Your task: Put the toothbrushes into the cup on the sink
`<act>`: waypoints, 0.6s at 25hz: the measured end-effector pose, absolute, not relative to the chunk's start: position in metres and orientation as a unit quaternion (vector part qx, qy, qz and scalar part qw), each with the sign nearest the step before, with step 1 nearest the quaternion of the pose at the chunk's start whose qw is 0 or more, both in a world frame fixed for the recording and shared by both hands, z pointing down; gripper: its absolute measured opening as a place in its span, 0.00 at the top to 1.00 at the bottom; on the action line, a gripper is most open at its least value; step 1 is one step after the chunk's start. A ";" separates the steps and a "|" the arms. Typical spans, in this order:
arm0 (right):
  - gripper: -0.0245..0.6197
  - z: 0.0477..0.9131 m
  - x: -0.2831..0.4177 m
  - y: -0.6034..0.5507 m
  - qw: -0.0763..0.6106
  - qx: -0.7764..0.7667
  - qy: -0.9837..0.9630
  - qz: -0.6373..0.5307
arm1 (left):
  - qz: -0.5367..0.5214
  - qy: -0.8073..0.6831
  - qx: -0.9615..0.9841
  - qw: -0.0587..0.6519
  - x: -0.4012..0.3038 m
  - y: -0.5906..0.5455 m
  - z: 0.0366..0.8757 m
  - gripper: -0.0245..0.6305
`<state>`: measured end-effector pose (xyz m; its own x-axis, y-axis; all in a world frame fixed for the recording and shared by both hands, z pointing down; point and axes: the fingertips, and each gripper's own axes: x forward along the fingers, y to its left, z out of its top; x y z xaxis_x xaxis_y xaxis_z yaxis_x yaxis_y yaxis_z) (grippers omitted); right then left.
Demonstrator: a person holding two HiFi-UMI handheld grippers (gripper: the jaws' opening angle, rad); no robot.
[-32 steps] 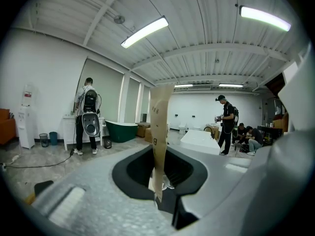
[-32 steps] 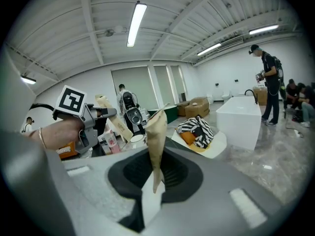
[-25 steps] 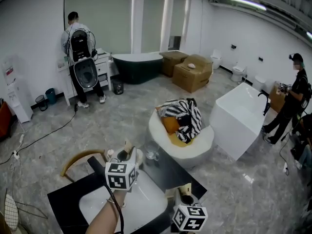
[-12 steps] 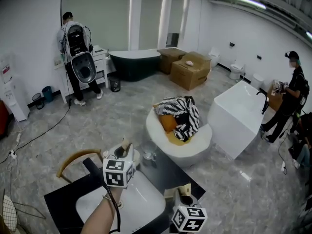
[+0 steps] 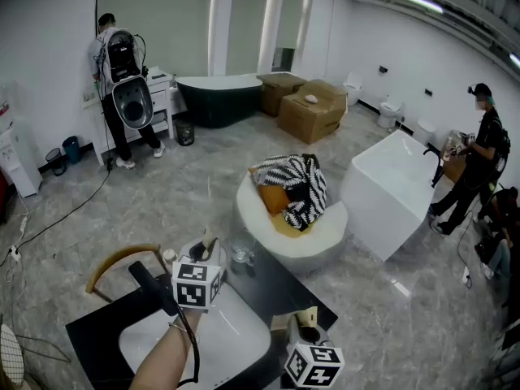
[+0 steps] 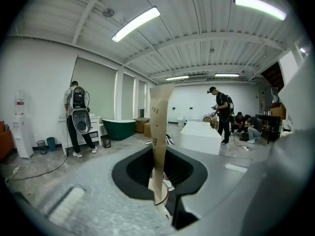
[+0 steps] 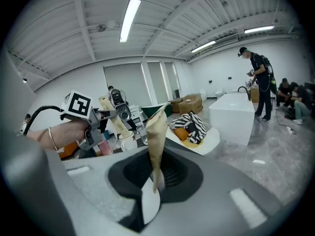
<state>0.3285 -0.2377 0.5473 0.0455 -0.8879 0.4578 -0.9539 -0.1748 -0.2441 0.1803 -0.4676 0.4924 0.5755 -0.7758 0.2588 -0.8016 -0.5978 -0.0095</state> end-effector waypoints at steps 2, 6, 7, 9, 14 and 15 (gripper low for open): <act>0.91 0.549 0.329 -0.238 0.065 0.721 -0.639 0.262 | 0.124 -0.443 0.886 0.058 0.183 -0.469 0.501 0.89; 0.91 0.553 0.332 -0.239 0.068 0.722 -0.637 0.262 | 0.137 -0.447 0.882 0.058 0.185 -0.474 0.514 0.89; 0.91 0.554 0.333 -0.239 0.069 0.723 -0.636 0.262 | 0.139 -0.449 0.881 0.057 0.186 -0.475 0.516 0.89; 0.91 0.556 0.334 -0.239 0.069 0.723 -0.635 0.264 | 0.142 -0.448 0.881 0.057 0.187 -0.476 0.521 0.89; 0.91 0.557 0.337 -0.237 0.068 0.722 -0.635 0.266 | 0.147 -0.447 0.880 0.059 0.193 -0.473 0.525 0.89; 0.91 0.557 0.338 -0.236 0.068 0.722 -0.635 0.266 | 0.147 -0.448 0.880 0.058 0.194 -0.471 0.525 0.89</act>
<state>0.3377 -0.2362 0.5568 0.0516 -0.8808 0.4707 -0.9529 -0.1845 -0.2408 0.1937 -0.4711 0.5247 0.5561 -0.7709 0.3104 -0.8050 -0.5926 -0.0296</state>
